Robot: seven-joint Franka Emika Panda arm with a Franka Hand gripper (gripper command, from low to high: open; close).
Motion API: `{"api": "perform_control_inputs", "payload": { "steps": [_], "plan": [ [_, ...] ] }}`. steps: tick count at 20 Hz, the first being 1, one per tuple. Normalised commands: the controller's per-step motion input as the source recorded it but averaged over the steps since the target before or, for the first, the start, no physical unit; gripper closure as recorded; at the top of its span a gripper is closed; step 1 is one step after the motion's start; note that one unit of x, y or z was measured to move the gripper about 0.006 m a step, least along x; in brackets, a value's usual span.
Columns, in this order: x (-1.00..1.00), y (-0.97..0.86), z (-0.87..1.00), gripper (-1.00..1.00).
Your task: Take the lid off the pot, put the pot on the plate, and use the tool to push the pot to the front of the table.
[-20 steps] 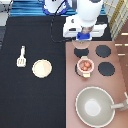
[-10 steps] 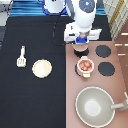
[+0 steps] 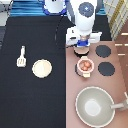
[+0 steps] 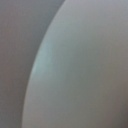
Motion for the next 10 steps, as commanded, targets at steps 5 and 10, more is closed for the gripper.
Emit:
{"api": "perform_control_inputs", "payload": {
  "steps": [5,10],
  "plan": [
    [0.19,0.1,0.01,-1.0],
    [0.03,0.05,0.34,-1.0]
  ]
}}
